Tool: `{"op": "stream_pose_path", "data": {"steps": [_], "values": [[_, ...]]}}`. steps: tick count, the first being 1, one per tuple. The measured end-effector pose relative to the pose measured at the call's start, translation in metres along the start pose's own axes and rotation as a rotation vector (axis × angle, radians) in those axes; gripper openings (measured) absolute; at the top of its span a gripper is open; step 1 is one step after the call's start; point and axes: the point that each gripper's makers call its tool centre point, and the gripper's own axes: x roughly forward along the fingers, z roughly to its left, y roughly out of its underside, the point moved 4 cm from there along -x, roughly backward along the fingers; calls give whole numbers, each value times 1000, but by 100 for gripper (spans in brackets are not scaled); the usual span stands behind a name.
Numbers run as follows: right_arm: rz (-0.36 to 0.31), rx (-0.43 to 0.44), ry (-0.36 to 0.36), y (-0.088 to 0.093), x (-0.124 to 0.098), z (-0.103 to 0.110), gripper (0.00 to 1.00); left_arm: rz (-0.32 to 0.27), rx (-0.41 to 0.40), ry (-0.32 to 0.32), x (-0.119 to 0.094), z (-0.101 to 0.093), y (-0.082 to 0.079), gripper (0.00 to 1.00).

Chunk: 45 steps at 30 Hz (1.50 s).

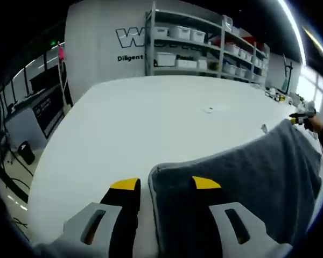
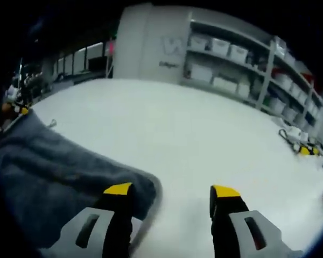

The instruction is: Open the folded towel by lifting each exposed corner and separating the folded layers until the towel lies flat within the target outline without major curled edges

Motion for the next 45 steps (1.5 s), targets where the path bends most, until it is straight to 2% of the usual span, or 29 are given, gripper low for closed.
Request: {"op": "stream_pose_path", "data": {"steps": [3, 6, 9, 11, 15, 19, 21, 37, 45], "values": [[0, 27, -12, -2, 1, 1, 45, 0, -20, -3, 1, 3, 0, 30], [6, 38, -25, -2, 1, 5, 35, -2, -27, -2, 2, 3, -1, 22], [16, 37, -46, -2, 1, 12, 31, 13, -4, 4, 4, 2, 2, 16], [25, 24, -60, -2, -1, 17, 24, 28, 27, 4, 5, 2, 5, 14], [40, -3, -53, -1, -1, 18, 17, 30, 31, 6, 6, 4, 4, 3], [65, 9, -52, 2, -1, 18, 9, 16, 25, 6, 7, 7, 3, 1], [72, 16, -56, 3, -1, 20, 2, 18, 11, 5, 6, 9, 4, 1], [77, -6, -40, -5, 11, 23, 1, -13, -47, 14, 8, 20, 2, 1], [77, -25, -35, -13, 23, 23, 0, -29, -65, 10, 15, 31, -6, 1]]}}
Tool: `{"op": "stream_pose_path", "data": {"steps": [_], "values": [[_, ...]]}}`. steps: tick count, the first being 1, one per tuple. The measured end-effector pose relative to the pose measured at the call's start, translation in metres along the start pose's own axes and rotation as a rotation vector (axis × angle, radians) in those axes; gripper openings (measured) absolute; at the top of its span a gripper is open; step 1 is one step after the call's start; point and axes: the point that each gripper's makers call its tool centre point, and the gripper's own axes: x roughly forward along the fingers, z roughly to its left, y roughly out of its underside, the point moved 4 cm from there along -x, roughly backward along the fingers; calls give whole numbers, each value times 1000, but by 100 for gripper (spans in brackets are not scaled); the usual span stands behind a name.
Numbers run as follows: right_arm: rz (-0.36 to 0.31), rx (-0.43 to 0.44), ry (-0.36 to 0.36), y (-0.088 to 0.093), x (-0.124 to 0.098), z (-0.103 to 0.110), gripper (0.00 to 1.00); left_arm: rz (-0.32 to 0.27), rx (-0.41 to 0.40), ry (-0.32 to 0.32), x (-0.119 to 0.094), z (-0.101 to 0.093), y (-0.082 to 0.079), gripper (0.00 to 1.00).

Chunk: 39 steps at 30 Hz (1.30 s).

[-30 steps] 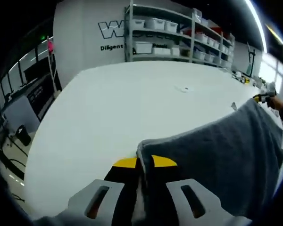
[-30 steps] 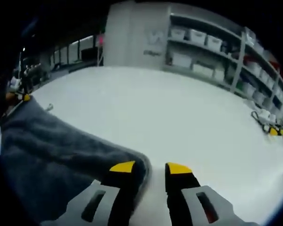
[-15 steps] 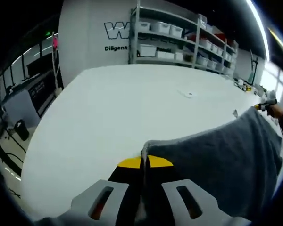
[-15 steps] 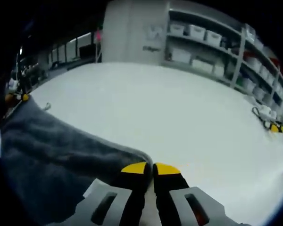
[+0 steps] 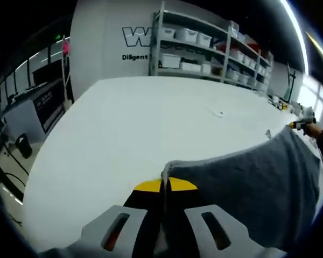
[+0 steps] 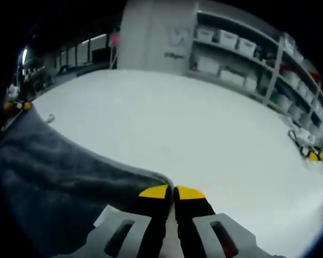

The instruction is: Open the folded towel by lifting each exposed corner and separating the folded layers until the towel lies flat within the target outline without major curled edges

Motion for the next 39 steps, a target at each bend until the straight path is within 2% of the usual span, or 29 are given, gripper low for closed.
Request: {"op": "stream_pose_path", "data": {"steps": [14, 26, 31, 39], "values": [[-6, -14, 24, -10, 13, -12, 0, -18, -7, 4, 11, 10, -14, 1], [-6, -24, 53, -21, 32, -28, 0, -9, -7, 12, 34, 22, -29, 1], [2, -30, 56, -27, 40, -34, 0, -3, -3, 11, 44, 23, -32, 1], [0, -34, 70, -40, 53, -43, 0, -12, 8, 6, 55, 24, -45, 1]]}}
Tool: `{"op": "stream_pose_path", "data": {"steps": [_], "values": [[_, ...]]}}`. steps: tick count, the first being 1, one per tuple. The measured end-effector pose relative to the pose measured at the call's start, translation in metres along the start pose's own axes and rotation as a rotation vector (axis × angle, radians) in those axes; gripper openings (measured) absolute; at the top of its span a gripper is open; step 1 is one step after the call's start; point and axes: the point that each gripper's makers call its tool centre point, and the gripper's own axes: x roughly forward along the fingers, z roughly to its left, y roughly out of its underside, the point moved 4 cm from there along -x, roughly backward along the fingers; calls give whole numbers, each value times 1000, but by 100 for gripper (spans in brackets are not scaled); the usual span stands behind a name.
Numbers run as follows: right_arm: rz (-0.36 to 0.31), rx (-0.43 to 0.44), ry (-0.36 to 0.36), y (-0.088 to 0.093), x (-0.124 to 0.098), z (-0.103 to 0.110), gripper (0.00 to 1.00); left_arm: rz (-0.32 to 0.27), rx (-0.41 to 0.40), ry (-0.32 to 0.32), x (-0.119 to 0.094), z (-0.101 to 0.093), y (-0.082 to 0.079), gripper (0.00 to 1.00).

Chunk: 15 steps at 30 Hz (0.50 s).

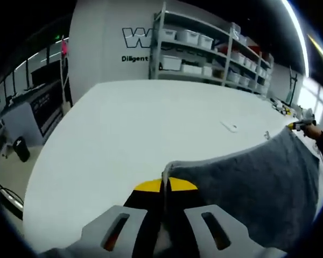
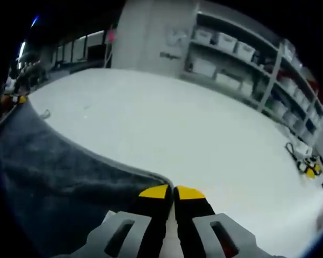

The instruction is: Open the folded towel by lifting each exposed corner and separating the folded layers until the towel lies flat within the target outline without major curled edges

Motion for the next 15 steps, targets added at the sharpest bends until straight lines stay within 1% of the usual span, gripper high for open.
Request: {"op": "stream_pose_path", "data": {"steps": [5, 15], "values": [[4, 6, 2, 0, 7, -5, 0, -2, 10, -3, 4, -1, -5, 1], [-4, 22, 7, -11, 19, -14, 0, 3, 15, -11, 11, -1, -9, 1]]}}
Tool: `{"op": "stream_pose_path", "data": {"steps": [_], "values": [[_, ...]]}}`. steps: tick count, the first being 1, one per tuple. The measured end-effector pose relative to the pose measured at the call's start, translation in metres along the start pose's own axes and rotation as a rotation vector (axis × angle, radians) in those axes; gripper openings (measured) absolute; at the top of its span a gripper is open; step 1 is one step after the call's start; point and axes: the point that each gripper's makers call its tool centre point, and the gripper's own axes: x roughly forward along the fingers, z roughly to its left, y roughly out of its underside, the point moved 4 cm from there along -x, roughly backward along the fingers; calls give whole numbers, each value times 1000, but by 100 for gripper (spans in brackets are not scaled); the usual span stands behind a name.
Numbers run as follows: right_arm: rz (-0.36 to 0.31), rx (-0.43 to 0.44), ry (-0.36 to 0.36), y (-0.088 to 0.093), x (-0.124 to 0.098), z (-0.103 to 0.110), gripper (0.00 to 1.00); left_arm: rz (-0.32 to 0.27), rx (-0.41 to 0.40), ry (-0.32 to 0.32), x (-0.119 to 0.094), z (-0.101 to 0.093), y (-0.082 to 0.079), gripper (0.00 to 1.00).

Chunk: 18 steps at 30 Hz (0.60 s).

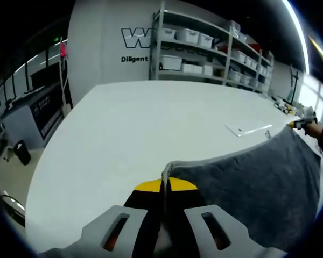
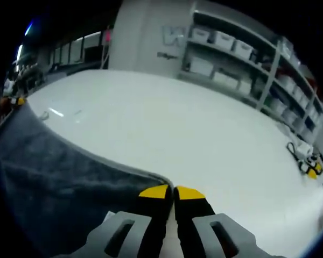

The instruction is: Open the folded towel by lifting each exposed corner and separating the folded layers until the towel lies flat within the target outline without major curled edges

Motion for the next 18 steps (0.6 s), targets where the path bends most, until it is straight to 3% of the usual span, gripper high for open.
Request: {"op": "stream_pose_path", "data": {"steps": [12, 15, 16, 18], "values": [[12, 4, 2, 4, 4, 4, 0, 6, 22, -10, 5, -2, 2, 1], [15, -7, 3, 4, 4, 6, 2, 32, 20, -3, 8, -4, 9, 2], [14, -13, 7, 4, 3, 7, 9, 45, 30, -5, 7, -4, 12, 7], [-6, -40, 40, 1, 1, 0, 28, 47, 62, -61, 4, 4, 15, 29]]}}
